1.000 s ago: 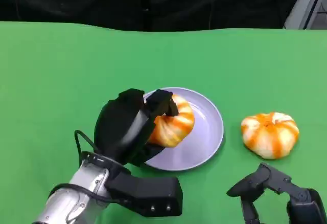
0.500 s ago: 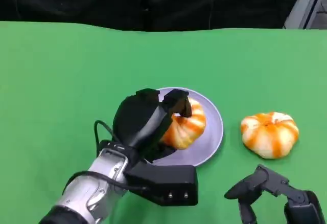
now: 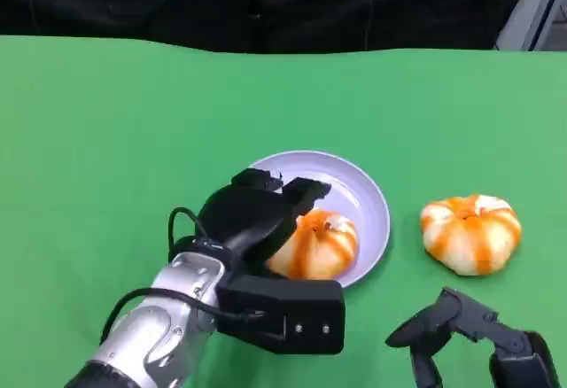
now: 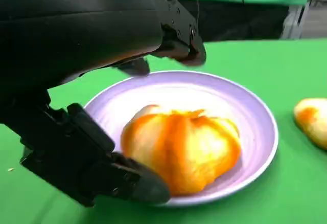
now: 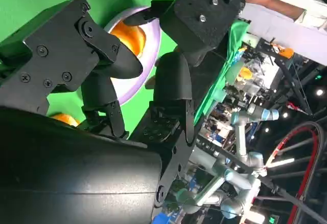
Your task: Grasp the bread from the table and place it into the plate.
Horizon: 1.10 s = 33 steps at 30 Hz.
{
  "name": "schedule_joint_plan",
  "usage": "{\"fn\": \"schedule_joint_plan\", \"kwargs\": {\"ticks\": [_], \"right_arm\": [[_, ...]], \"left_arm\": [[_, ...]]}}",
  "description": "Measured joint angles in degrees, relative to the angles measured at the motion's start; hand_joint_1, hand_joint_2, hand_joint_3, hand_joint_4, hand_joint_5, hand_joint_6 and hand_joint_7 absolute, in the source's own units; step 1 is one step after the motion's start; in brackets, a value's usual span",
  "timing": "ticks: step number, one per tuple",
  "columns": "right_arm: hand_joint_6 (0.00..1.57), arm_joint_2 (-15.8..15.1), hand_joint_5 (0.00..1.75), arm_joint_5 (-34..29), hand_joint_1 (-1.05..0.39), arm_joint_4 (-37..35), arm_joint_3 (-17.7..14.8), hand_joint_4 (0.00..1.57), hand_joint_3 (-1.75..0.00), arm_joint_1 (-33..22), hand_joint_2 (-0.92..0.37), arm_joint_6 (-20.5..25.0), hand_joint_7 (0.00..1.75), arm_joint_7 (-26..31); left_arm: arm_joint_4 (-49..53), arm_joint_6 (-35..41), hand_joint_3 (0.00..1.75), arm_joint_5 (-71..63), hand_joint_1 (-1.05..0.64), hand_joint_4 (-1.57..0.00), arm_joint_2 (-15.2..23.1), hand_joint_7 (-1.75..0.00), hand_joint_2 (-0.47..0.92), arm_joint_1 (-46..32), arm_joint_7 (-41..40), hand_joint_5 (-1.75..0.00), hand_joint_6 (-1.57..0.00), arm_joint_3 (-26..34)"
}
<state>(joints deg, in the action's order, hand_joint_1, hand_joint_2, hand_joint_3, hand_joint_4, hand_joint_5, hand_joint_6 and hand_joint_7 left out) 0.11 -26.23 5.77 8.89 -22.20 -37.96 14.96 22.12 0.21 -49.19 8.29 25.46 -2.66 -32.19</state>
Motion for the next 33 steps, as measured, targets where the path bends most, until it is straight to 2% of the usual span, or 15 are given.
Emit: {"fn": "schedule_joint_plan", "kwargs": {"ticks": [6,9,12,16,21,23,26,27,29,30,31,32,33], "right_arm": [[0.76,-0.01,1.57,-0.01,-0.09,0.33,0.06,0.68,-1.31,-0.3,-0.34,0.04,1.21,-0.01],[0.76,-0.05,1.57,0.0,-0.09,0.47,0.09,0.68,-1.3,-0.47,-0.34,0.11,1.21,-0.04],[0.76,-0.05,1.57,-0.01,-0.1,0.59,0.17,0.68,-1.3,-0.42,-0.34,0.29,1.21,-0.07],[0.76,-0.07,1.58,0.1,-0.09,0.66,0.27,0.68,-1.31,-0.32,-0.34,0.8,1.22,-0.1],[0.76,-0.1,1.57,0.51,-0.09,0.61,0.37,0.68,-1.31,-0.09,-0.34,0.93,1.22,-0.1],[0.76,-0.09,1.56,0.51,-0.08,0.61,0.42,0.69,-1.32,0.0,-0.34,0.97,1.22,-0.09],[0.76,-0.1,1.56,0.53,-0.08,0.6,0.44,0.69,-1.32,-0.04,-0.34,1.01,1.21,-0.06],[0.76,-0.1,1.56,0.54,-0.08,0.61,0.42,0.69,-1.32,-0.03,-0.34,1.0,1.21,-0.05],[0.77,-0.11,1.55,0.55,-0.1,0.61,0.42,0.7,-1.31,-0.01,-0.34,1.0,1.21,-0.07],[0.77,-0.12,1.55,0.6,-0.1,0.61,0.39,0.7,-1.31,-0.01,-0.34,1.0,1.21,-0.07],[0.77,-0.13,1.55,0.68,-0.1,0.61,0.37,0.7,-1.31,-0.02,-0.34,1.01,1.21,-0.08],[0.77,-0.15,1.56,0.79,-0.1,0.62,0.34,0.7,-1.31,-0.04,-0.34,1.02,1.21,-0.08],[0.77,-0.18,1.56,0.82,-0.1,0.61,0.32,0.7,-1.3,-0.01,-0.34,1.01,1.21,-0.09]], "left_arm": [[-4.35,3.42,0.43,-0.37,-0.79,0.0,1.41,0.0,0.92,-2.16,4.74,0.0,0.0,-0.38],[-9.84,3.37,0.43,0.02,-0.79,0.0,3.48,0.0,0.92,-4.78,6.08,0.0,0.0,0.27],[-14.44,2.16,0.42,1.61,-0.76,-0.02,5.58,-0.01,0.92,-7.55,6.21,-0.01,-0.03,2.03],[-21.25,-1.48,0.39,8.65,-0.64,-0.14,8.33,-0.05,0.92,-12.86,7.14,-0.08,-0.12,7.2],[-27.77,-6.14,0.31,20.54,-0.53,-0.44,9.52,-0.13,0.92,-19.67,7.85,-0.26,-0.34,15.33],[-28.68,-9.56,0.29,25.16,-0.44,-0.6,9.37,-0.19,0.92,-22.1,7.64,-0.36,-0.48,18.32],[-27.5,-19.52,0.27,33.41,-0.29,-0.7,7.69,-0.31,0.92,-25.88,5.57,-0.8,-0.74,22.68],[-26.47,-23.56,0.28,36.2,-0.27,-0.69,6.54,-0.34,0.91,-26.96,4.6,-0.86,-0.76,24.1],[-24.59,-28.66,1.01,39.32,-0.06,-0.71,4.76,-0.78,0.59,-28.23,3.53,-1.23,-0.83,26.16],[-23.68,-30.76,1.12,40.47,-0.03,-0.71,3.9,-0.93,0.55,-28.96,2.91,-1.34,-0.83,27.16],[-22.94,-32.34,1.18,41.53,-0.01,-0.71,3.2,-1.02,0.52,-29.61,2.52,-1.39,-0.83,28.01],[-22.38,-33.61,1.16,42.48,0.01,-0.75,2.62,-1.16,0.54,-30.36,2.29,-1.49,-0.84,28.72],[-22.09,-34.58,1.15,43.49,0.03,-0.77,2.06,-1.22,0.54,-31.23,2.25,-1.53,-0.84,29.44]]}}
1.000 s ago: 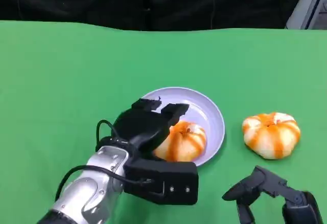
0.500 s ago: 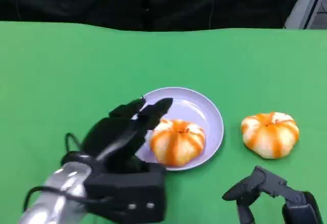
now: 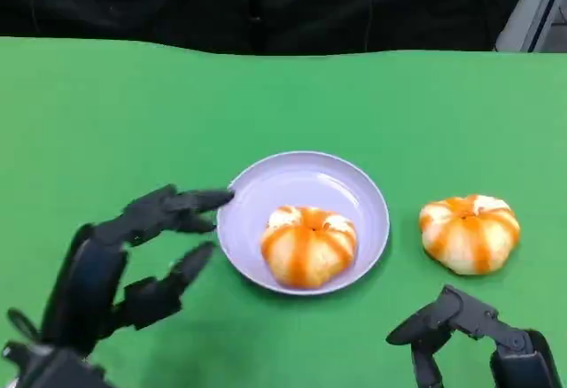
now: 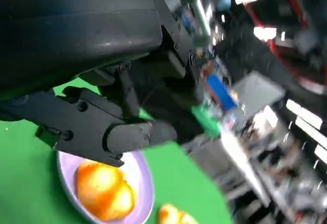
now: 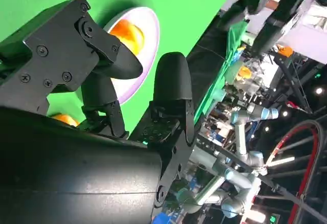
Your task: Grasp the bread from the table and place it into the plate.
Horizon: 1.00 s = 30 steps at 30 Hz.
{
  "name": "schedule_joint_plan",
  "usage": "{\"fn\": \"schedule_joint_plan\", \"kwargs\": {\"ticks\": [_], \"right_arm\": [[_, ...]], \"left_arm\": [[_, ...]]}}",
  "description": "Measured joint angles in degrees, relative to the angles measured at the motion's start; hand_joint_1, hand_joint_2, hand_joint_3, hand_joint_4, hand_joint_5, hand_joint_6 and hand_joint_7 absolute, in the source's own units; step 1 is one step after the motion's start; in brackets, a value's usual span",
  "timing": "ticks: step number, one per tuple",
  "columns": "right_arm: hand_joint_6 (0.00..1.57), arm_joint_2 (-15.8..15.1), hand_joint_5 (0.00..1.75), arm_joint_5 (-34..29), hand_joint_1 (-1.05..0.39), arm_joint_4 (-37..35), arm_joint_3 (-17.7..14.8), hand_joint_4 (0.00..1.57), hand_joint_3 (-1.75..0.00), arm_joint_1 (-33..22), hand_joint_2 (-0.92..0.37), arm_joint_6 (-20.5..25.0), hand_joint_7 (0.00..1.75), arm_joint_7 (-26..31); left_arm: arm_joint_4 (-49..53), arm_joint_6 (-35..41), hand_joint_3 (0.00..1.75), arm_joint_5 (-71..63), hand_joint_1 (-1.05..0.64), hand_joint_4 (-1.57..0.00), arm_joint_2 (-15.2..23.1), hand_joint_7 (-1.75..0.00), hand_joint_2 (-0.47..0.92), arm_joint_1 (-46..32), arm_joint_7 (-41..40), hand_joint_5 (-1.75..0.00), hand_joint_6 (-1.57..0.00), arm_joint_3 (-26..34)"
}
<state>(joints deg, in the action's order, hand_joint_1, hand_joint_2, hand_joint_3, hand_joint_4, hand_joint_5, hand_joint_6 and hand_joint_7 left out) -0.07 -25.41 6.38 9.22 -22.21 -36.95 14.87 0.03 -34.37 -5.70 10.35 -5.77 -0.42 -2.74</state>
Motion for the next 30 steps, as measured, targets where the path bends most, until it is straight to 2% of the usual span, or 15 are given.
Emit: {"fn": "schedule_joint_plan", "kwargs": {"ticks": [5,11,17,26,30], "right_arm": [[0.76,-0.47,1.57,0.03,-0.08,-0.02,-0.23,0.69,-1.29,0.08,-0.35,-0.03,1.21,0.0],[0.77,-0.93,1.56,1.26,-0.09,0.01,-0.82,0.69,-1.28,0.03,-0.35,-0.01,1.21,-0.55],[0.77,-1.58,1.56,1.65,-0.08,-0.01,-1.51,0.69,-1.28,0.11,-0.36,-0.07,1.2,-0.61],[0.77,-1.6,1.55,2.08,-0.09,-0.01,-1.51,0.68,-1.25,0.06,-0.37,-0.16,1.2,-1.07],[0.77,-1.6,1.56,2.19,-0.07,-0.01,-1.47,0.69,-1.26,0.05,-0.37,-0.17,1.21,-1.1]], "left_arm": [[1.39,-3.35,1.26,4.78,0.08,-0.84,-1.37,-1.5,0.5,-3.23,0.68,-1.69,-0.8,2.09],[2.33,-7.19,1.23,9.28,0.06,-0.84,-2.35,-1.63,0.53,-7.73,2.42,-1.75,-0.74,4.3],[2.77,-8.08,1.25,10.1,0.04,-0.81,-4.25,-1.63,0.47,-9.62,3.01,-1.75,-0.72,5.24],[4.15,-8.72,1.22,10.26,0.05,-0.8,-4.73,-1.58,0.48,-10.1,4.99,-1.75,-0.73,5.59],[4.73,-8.92,1.27,9.58,0.03,-0.81,-4.77,-1.58,0.44,-10.23,5.28,-1.74,-0.76,5.57]]}}
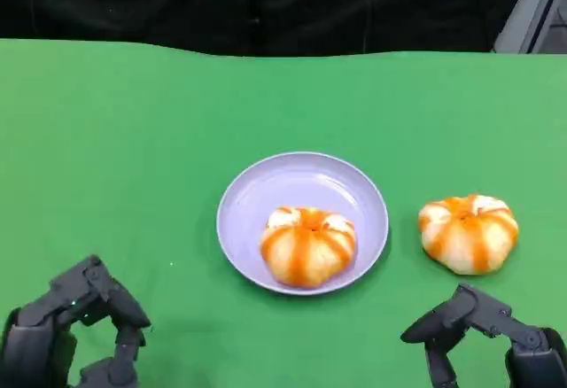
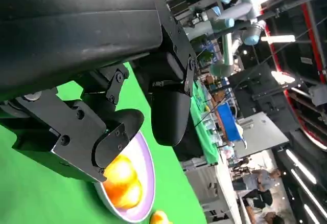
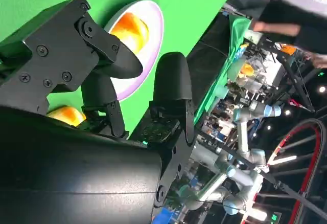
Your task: Grasp the bread from the table and place it into the plate.
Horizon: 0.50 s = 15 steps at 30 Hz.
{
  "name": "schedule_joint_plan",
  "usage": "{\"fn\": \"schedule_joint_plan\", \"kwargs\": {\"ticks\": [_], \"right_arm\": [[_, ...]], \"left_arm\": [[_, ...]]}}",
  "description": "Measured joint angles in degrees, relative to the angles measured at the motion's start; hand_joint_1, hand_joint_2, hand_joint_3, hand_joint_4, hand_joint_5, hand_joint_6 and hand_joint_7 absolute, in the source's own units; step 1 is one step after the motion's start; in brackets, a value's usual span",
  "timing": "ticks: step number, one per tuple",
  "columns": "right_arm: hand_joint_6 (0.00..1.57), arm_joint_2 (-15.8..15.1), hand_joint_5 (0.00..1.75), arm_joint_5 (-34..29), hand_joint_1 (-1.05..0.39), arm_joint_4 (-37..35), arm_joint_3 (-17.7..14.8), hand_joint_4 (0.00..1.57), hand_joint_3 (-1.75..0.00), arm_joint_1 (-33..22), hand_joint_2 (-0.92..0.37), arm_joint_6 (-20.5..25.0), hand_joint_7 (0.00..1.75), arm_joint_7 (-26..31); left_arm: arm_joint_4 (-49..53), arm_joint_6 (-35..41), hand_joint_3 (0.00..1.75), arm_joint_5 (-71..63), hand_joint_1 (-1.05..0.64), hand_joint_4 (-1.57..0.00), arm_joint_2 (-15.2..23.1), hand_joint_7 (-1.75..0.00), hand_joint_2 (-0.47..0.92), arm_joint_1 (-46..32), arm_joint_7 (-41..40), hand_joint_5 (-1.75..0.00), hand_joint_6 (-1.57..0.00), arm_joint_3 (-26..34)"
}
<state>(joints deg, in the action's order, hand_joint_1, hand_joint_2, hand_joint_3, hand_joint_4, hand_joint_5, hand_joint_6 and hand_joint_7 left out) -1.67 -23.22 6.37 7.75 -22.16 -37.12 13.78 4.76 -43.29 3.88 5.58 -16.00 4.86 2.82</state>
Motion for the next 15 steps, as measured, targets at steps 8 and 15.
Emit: {"fn": "schedule_joint_plan", "kwargs": {"ticks": [8,15], "right_arm": [[0.77,-0.09,1.55,-0.05,-0.08,0.0,0.01,0.7,-1.28,-0.29,-0.35,0.0,1.21,-0.01],[0.77,-0.09,1.53,-0.82,-0.09,0.01,0.01,0.71,-1.28,-0.67,-0.35,-0.01,1.21,0.01]], "left_arm": [[1.75,-1.46,1.32,-2.09,0.01,-0.85,-0.1,-1.55,0.4,0.2,0.09,-1.72,-0.79,-0.1],[1.74,-1.46,1.26,-2.56,0.0,-0.86,-0.33,-1.53,0.43,0.15,0.1,-1.69,-0.79,-0.15]]}}
